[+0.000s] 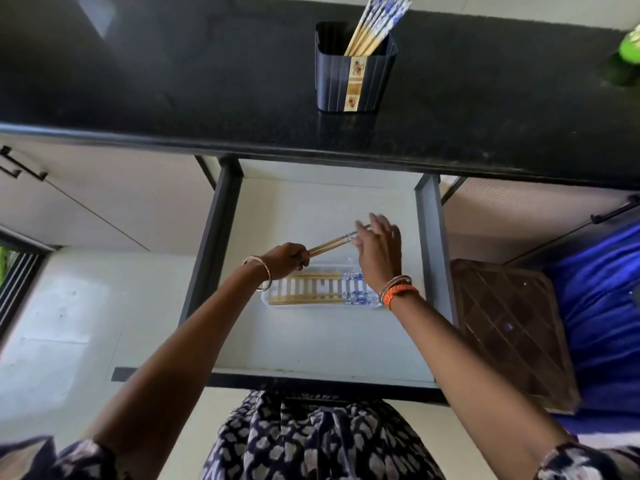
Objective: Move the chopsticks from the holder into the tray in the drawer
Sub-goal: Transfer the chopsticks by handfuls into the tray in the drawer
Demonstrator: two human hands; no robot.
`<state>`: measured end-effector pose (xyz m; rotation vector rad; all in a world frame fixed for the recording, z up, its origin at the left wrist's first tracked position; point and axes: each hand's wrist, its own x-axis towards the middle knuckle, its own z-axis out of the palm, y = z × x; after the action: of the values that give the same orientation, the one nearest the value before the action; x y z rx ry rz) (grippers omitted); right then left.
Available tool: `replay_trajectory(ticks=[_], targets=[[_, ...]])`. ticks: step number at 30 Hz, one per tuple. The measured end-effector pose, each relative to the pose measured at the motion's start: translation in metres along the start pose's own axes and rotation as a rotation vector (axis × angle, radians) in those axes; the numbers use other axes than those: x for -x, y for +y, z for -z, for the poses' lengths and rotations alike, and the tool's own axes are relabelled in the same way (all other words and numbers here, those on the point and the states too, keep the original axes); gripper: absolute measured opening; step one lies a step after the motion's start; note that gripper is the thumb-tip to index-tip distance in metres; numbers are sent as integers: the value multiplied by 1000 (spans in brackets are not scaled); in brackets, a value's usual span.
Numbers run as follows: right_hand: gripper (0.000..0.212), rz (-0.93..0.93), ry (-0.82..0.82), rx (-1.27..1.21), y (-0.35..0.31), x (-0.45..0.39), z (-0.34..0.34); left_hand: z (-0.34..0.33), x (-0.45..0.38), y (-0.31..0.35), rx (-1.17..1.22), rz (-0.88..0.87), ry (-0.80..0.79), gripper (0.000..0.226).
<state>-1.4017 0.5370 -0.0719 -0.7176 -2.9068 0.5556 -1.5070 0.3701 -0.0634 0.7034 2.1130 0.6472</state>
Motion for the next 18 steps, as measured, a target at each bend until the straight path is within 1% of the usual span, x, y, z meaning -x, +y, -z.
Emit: replay_trajectory(ticks=[1, 2, 3, 4, 5, 6, 7, 9, 10, 11, 12, 13, 15, 18], targets=[[38, 171, -35, 58, 0, 5, -6, -3, -1, -1, -14, -2, -14, 25], [39, 316, -88, 46, -2, 9, -12, -7, -1, -3, -30, -1, -39, 25], [42, 396, -156, 14, -3, 14, -17, -10, -2, -4, -49, 7, -69, 25], [46, 428, -218, -15, -4, 16, -21, -12, -1, -7, -70, 19, -91, 26], [48, 432, -259, -39, -3, 17, -26, -14, 0, -11, -88, 31, -96, 25], [48, 420, -281, -48, -3, 17, -30, -16, 1, -17, -103, 36, -68, 23], [46, 404, -298, -51, -2, 17, -35, -18, 2, -25, -122, 36, 11, 21], [38, 383, -344, -62, 1, 18, -44, -21, 6, -43, -120, 52, 267, 20], [35, 365, -373, -70, 3, 19, -49, -22, 9, -50, -73, 84, 390, 22], [32, 332, -410, -64, 6, 20, -52, -23, 13, -57, -13, 126, 477, 25], [30, 307, -433, -49, 8, 20, -56, -24, 16, -64, 41, 180, 521, 27], [29, 287, -447, -37, 10, 20, -60, -25, 19, -71, 84, 236, 523, 28], [30, 272, -458, -19, 9, 20, -68, -30, 25, -85, 120, 322, 464, 27], [40, 260, -499, -14, 6, 15, -80, -36, 33, -93, 145, 365, 384, 23]])
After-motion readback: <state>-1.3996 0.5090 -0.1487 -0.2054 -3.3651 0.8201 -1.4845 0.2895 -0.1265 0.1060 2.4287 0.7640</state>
